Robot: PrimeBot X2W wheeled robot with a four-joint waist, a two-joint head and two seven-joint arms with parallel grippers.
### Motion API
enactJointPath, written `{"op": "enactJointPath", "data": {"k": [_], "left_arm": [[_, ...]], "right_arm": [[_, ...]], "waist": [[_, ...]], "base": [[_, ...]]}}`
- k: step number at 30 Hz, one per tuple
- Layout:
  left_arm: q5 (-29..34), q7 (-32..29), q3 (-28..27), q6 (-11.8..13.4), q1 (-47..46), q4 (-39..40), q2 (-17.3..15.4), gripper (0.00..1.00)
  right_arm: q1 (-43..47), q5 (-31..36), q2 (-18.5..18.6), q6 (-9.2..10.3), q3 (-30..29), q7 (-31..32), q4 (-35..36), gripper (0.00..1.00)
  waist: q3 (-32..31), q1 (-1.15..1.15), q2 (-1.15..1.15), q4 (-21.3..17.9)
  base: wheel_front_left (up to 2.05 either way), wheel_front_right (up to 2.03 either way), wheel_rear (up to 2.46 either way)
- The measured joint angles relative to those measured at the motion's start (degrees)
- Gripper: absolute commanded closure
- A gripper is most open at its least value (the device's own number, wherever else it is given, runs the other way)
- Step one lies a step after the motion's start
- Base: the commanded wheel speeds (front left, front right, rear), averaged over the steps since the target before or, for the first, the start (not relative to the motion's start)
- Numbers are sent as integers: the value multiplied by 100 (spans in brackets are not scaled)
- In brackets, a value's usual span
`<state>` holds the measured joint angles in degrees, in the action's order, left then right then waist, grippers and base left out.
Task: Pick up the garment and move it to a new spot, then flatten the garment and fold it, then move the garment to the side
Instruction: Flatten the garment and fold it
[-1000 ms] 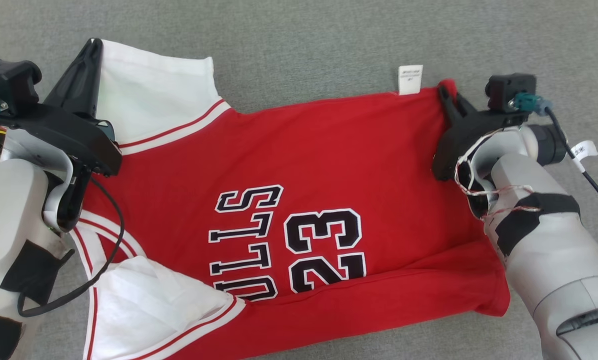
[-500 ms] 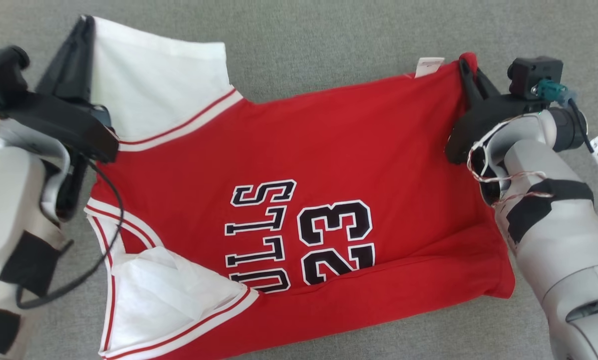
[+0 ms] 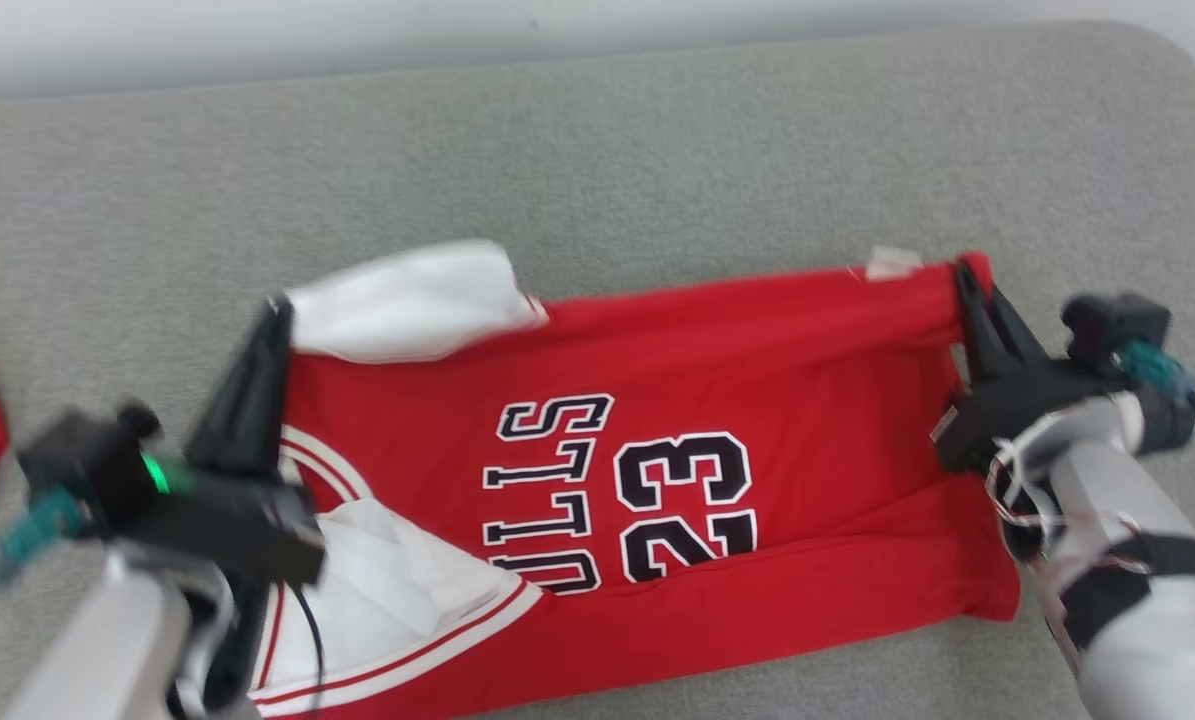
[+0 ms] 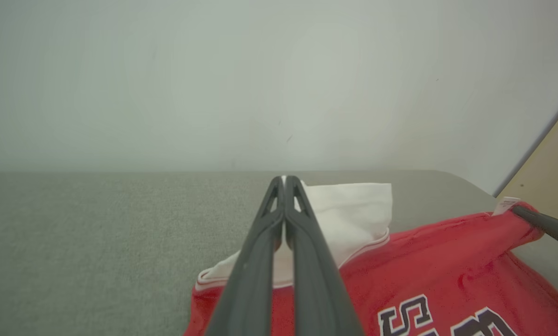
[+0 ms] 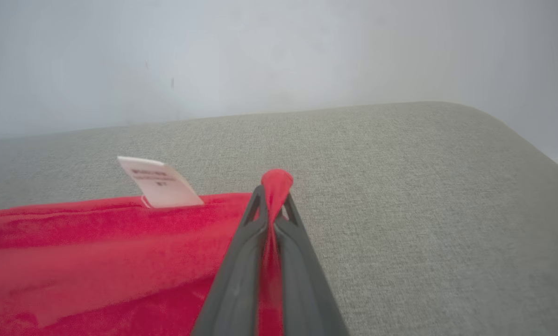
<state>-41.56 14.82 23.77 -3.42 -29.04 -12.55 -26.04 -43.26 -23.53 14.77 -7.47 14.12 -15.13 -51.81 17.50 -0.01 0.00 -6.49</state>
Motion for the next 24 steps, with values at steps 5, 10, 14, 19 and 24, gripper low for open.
{"op": "enactJointPath", "data": {"k": [5,10,14,19,24], "left_arm": [[-9,7,-20,232,1042,788,130,100],[21,8,-101,343,1731,1104,392,100],[140,14,-179,346,2108,1090,619,100],[163,15,-501,281,2493,891,1024,100],[271,16,-573,78,2810,475,1376,100]], "right_arm": [[767,-300,265,0,-77,0,565,100],[1472,-534,428,0,-220,-1,1252,100],[1983,-616,427,0,-319,-1,1642,100],[2426,-627,414,0,-456,-1,1901,100],[2677,-724,415,0,-392,0,1690,73]], "waist": [[-177,0,-1,172],[-302,0,-1,358],[-394,0,-1,444],[-527,0,-1,471],[-647,0,0,462]], "base": [[0,0,0],[0,0,0],[0,0,0],[0,0,0],[0,0,0]]}}
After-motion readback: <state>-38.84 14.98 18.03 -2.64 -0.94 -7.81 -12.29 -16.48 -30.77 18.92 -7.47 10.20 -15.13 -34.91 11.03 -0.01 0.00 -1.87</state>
